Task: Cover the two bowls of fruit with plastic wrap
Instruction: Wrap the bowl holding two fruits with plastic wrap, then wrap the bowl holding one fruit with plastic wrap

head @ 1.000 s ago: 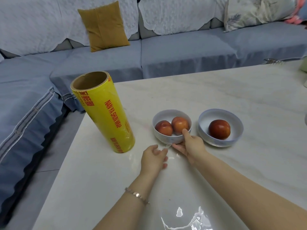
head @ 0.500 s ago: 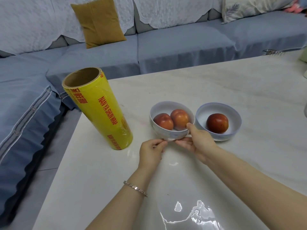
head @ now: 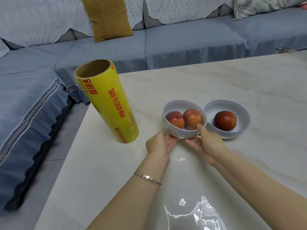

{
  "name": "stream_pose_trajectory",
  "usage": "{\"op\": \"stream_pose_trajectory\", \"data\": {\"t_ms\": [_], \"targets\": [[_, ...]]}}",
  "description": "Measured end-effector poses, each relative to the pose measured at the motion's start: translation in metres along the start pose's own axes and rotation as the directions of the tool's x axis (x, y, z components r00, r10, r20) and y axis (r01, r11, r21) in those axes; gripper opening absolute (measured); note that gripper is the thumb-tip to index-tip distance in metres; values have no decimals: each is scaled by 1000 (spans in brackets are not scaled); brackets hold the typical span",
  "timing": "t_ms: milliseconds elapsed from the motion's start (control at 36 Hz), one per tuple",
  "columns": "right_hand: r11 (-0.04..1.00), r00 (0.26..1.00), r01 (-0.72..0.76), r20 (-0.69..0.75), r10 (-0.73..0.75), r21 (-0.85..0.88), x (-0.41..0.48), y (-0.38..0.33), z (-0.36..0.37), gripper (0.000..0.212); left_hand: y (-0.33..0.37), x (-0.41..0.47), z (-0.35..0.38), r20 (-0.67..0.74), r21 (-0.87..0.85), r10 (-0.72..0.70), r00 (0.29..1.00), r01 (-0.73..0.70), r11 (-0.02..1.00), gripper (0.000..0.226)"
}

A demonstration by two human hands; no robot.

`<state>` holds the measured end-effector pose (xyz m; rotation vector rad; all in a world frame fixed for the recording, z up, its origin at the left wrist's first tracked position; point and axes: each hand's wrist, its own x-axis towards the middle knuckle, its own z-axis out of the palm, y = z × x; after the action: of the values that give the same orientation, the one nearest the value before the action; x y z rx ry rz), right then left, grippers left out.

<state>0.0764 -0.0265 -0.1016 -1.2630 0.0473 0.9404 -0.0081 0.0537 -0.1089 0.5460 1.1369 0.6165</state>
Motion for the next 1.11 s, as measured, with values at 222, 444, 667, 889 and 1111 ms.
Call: {"op": "stream_pose_trajectory", "data": {"t_ms": [222,444,667,889,1111], "targets": [[998,998,44,-35,-46,-34,4,16,7,27,-2,8,9,97,144,163,982,-176,974,17],[990,999,-50,11,51,-130,26,13,21,32,14,33,15,64,166,140,988,-149,975,16],[975,991,-136,-3,137,-179,20,9,-22,9,30,52,19,134,339,152,979,-189,922,18],[990,982,-122,-150,111,-67,15,-10,-68,26,27,58,15,123,584,282,952,-299,755,24],[1000,972,28,-235,-26,3,22,-17,-78,47,14,28,-19,196,740,352,915,-374,560,16]]}}
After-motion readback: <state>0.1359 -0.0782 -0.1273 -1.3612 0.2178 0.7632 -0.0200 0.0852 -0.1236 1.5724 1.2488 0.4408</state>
